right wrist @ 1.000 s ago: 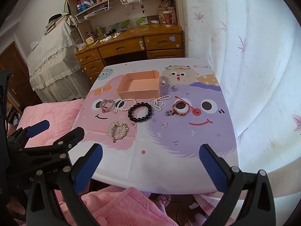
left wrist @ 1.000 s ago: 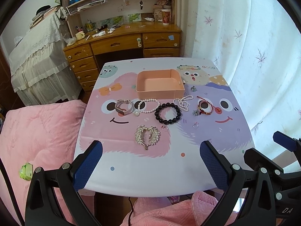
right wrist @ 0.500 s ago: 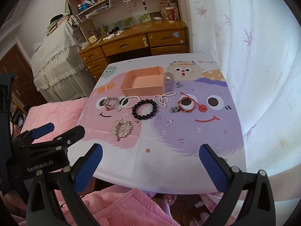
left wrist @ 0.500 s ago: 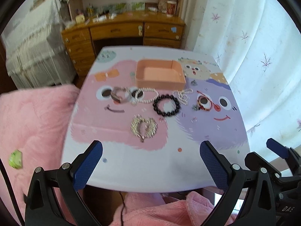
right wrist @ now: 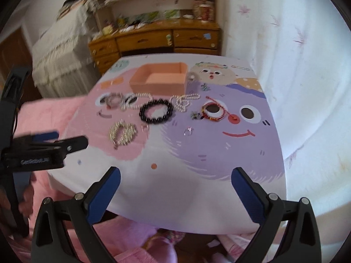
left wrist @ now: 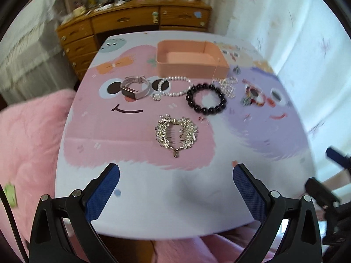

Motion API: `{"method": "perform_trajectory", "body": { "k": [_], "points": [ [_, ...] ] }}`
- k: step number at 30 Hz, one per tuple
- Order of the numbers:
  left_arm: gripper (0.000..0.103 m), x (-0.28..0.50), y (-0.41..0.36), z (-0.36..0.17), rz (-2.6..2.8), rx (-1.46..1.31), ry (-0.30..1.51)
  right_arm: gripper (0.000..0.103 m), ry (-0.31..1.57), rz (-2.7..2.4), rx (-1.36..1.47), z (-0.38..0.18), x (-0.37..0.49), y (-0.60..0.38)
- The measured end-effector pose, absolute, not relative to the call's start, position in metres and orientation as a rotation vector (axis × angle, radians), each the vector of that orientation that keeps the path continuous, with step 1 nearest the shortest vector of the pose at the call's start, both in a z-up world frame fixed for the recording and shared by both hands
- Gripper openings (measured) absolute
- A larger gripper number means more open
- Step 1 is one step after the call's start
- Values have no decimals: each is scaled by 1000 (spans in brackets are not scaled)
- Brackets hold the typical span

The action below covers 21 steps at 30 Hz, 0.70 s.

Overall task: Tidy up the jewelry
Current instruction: 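Grasp the silver leaf hair clip with the left tool while the right tool grasps a small pink-gem ring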

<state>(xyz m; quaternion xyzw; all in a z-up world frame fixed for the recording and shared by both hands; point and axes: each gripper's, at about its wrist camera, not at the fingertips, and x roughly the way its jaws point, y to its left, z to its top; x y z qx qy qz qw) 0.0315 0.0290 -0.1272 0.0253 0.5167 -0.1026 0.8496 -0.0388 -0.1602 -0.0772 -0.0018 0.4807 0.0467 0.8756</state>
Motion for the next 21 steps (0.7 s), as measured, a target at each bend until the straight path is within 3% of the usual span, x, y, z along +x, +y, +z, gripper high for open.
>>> {"method": "perform_trajectory", "body": {
  "k": [7,11,15,21],
  "points": [
    [102,67,13,-180,-250,105,1050,90,989,180,-102,-113,-18,-143],
    [102,88,11,-200,-247,93,1029,79,1001,171,-215,-138,9,-130],
    [102,99,7,-205,-309,103,1015,57,1032,105,-221,-162,41,-130],
    [102,99,1,-210,-382,165,1016,48,1055,-31,-123,-186,76,-148]
  ]
}}
